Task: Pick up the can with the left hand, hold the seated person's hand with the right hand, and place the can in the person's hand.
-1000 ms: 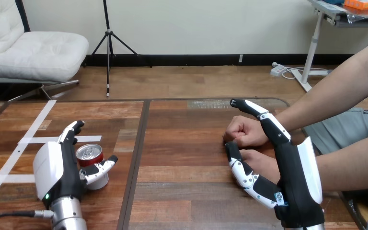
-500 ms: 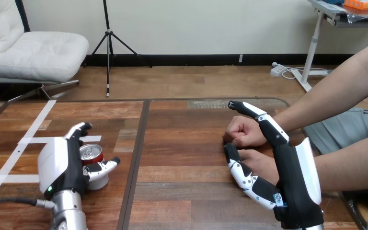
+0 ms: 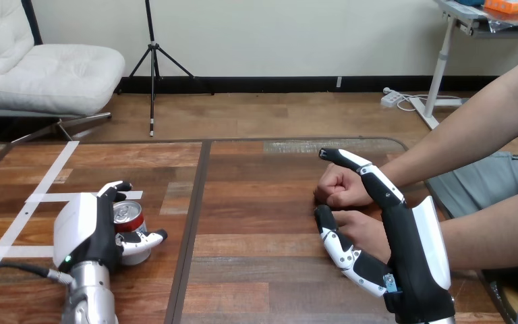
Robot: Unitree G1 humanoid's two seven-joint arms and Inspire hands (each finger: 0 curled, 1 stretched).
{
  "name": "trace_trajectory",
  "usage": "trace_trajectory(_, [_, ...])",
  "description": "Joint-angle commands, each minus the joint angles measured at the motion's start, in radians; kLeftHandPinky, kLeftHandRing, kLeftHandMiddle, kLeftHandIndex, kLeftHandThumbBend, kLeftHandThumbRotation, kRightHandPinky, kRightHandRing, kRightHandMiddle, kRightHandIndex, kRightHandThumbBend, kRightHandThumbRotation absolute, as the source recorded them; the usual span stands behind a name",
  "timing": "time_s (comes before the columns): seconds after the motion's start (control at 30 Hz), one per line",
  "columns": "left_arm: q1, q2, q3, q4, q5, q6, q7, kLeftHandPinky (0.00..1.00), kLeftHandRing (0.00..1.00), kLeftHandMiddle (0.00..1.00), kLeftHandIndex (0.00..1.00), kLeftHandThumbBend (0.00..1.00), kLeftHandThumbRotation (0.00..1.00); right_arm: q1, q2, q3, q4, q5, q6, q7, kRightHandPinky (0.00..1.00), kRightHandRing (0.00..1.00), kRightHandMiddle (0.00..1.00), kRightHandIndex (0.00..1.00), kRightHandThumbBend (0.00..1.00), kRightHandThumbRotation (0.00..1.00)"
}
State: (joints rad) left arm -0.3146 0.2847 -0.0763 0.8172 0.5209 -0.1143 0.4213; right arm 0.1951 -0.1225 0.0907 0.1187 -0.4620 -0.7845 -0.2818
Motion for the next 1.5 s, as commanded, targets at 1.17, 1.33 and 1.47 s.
trace_trajectory(1.17, [-0.072,0.072,-0.1,-0.143,0.059,0.189,-0.11,0.6,0.66,0.7,0.71,0.85,0.0,-0.036,-0.005,-0.016,-0.053,-0.005,0.007,0.003,0.82,0.82,0.81,0.77,0.31,0.0])
trace_trajectory(1.33, [-0.067,0.065,-0.081,-0.14,0.032,0.146,-0.078,0.56,0.6,0.64,0.67,0.84,0.0,-0.037,-0.006,-0.016,-0.052,-0.006,0.007,0.005,0.82,0.82,0.81,0.77,0.31,0.0])
trace_trajectory(1.47, [-0.063,0.063,-0.075,-0.129,0.023,0.106,-0.042,0.51,0.54,0.56,0.62,0.82,0.0,-0.036,-0.004,-0.016,-0.055,-0.009,0.011,0.005,0.82,0.83,0.81,0.76,0.31,0.0])
